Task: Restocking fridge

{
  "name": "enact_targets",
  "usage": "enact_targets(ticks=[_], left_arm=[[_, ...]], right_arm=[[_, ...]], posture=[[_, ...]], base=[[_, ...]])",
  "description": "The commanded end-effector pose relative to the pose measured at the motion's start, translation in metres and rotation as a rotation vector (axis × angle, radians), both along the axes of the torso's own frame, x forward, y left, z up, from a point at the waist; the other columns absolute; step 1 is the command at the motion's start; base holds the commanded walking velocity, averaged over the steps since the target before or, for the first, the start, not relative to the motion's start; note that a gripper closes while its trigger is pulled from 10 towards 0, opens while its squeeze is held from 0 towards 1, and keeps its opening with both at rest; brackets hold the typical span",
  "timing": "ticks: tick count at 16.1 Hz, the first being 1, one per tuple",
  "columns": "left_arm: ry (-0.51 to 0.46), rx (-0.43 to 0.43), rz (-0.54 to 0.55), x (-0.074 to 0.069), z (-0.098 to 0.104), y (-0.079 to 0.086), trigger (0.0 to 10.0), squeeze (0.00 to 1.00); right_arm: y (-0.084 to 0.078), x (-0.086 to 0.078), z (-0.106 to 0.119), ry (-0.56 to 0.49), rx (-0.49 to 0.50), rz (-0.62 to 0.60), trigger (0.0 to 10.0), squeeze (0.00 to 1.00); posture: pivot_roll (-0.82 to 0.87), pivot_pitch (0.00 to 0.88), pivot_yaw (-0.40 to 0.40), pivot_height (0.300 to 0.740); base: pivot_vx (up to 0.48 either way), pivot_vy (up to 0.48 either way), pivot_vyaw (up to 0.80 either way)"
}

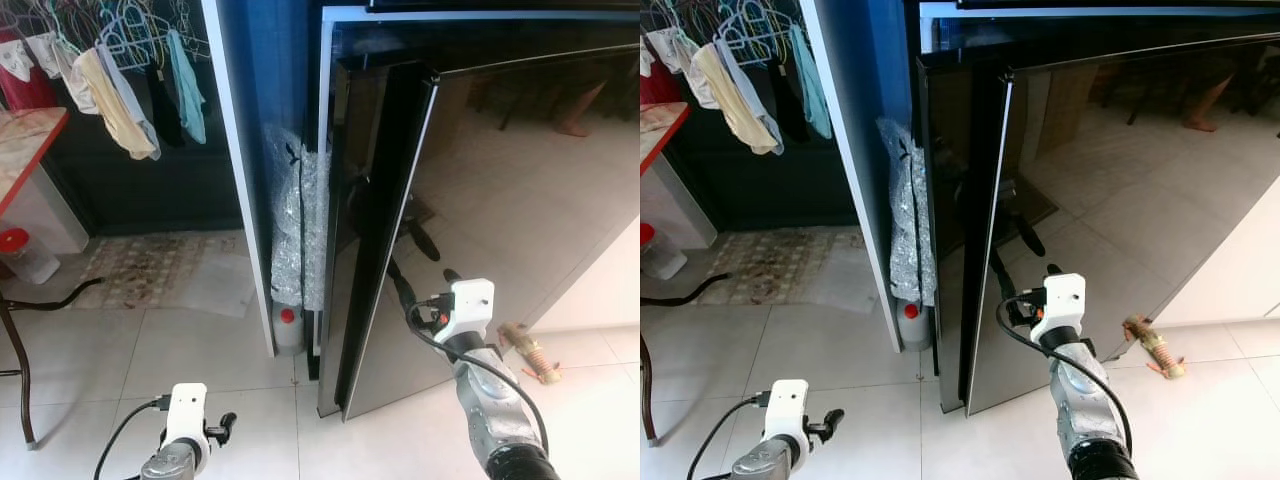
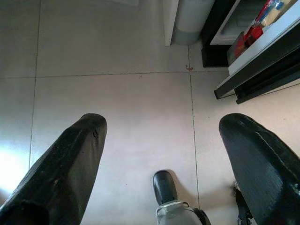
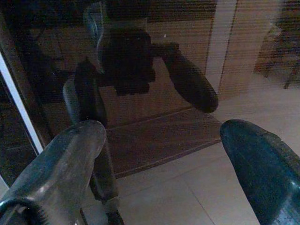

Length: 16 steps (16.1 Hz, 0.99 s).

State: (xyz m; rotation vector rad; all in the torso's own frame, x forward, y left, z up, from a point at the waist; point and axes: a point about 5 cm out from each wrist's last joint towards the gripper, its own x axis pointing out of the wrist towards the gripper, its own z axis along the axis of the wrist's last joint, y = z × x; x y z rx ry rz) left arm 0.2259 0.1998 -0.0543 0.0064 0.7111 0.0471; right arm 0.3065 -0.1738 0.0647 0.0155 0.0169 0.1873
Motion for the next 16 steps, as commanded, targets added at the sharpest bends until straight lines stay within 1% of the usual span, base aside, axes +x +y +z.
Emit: enact_targets(ticks=[1,6,16], left_arm=[[-0.001,-0.003,0.013,-0.0018,-0.0009,0.0007,10.0,0.0],[0.001,-0.003,0.011,-0.0014,-0.0007,0.0011,10.0,0.0],[0.003,-0.005,0.009,-0.0021,-0.0012,0.0009,10.0,0.0]], right_arm=[[0.0023,0.0028,0.0068,-0.019,0.003,0.017,10.0,0.0],[0.0034,0.0018,0.0065,-0.009,0.0,0.028,10.0,0.0],[0.0057,-0.0001,0.0038,0.008,-0.002,0.034,10.0,0.0]], posture=[[-0.18,0.053,0.001,0.74],[-0.18,0.05,0.003,0.74],[-0.18,0.046,0.001,0.74]], base=[[0.0,0.0,0.0],[0.0,0.0,0.0],[0.28,0.0,0.0]])
